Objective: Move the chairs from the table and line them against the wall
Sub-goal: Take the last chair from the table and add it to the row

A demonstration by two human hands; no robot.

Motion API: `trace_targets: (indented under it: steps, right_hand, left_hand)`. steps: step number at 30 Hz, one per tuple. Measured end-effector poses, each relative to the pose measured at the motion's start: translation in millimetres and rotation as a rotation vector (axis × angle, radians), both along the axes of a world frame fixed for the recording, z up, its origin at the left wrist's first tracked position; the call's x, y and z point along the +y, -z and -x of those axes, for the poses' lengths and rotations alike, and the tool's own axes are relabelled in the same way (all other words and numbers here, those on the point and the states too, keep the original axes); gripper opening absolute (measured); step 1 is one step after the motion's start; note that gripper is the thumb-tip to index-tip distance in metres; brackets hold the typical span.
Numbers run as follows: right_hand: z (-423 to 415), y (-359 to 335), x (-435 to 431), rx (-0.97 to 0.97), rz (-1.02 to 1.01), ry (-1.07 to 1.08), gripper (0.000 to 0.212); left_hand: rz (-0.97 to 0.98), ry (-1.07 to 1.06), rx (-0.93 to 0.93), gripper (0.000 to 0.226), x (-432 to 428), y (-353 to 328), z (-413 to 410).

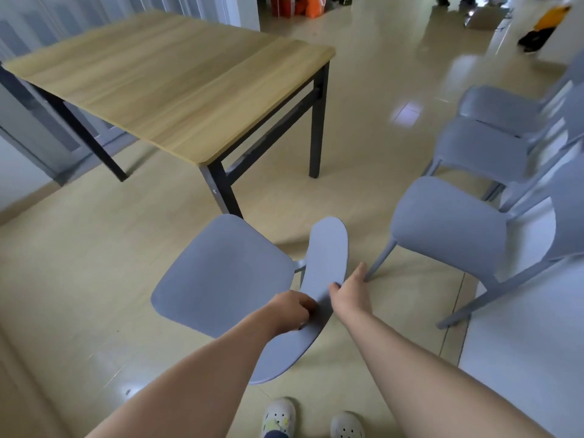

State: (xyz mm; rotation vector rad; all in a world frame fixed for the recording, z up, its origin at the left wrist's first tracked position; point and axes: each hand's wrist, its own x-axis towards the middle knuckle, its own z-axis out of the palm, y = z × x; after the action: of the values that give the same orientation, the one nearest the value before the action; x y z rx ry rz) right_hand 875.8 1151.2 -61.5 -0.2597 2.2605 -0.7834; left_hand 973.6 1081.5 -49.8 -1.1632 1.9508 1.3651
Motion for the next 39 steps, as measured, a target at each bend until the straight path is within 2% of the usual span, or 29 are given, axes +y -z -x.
trace_targets:
  steps: [2,4,7,10,14,16,19,23,31,35,39]
  right_hand:
    - [-5,4,-7,-0.301,0.090,0.234,0.040]
    - [-11,5,-7,-0.427,0.120,0.300,0.033]
    - [-15,3,-4,-0.321,0.108,0.319,0.017]
    - [-9,5,7,-0.234,0.076,0.388,0.015]
    - [1,10,47,-0.141,0.046,0.492,0.005]
    - [7,12,67,-0.102,0.068,0.539,0.016]
    - [20,12,98,-0.070,0.094,0.607,0.034]
    - [40,7,140,-0.036,0.075,0.618,0.043]
    - [75,1,242,0.057,0.016,0.797,0.034]
    - [90,-2,286,0.124,0.006,0.916,0.023]
    - [103,-2,313,0.150,0.033,1.005,0.038]
  left_hand:
    - [-0.008,-0.016,0.017,0.040,-6,4,-3]
    - [-0.026,-0.089,0.041,0.033,-11,7,-6]
    - [-0.029,-0.107,0.047,0.021,-13,9,-8]
    - [0.001,-0.137,0.068,0.029,-7,7,-6]
    - [0.038,-0.085,0.080,0.027,11,1,-2]
    - [0.058,-0.045,0.074,0.030,19,2,3]
    - [0.078,0.015,0.056,0.022,40,0,18]
    - [0.082,0.090,0.071,0.017,76,-1,46]
    - [0.014,0.221,0.154,0.016,156,0,108]
    - [-0.008,0.285,0.173,0.020,194,1,132]
    - [0.012,0.354,0.160,0.016,220,1,145]
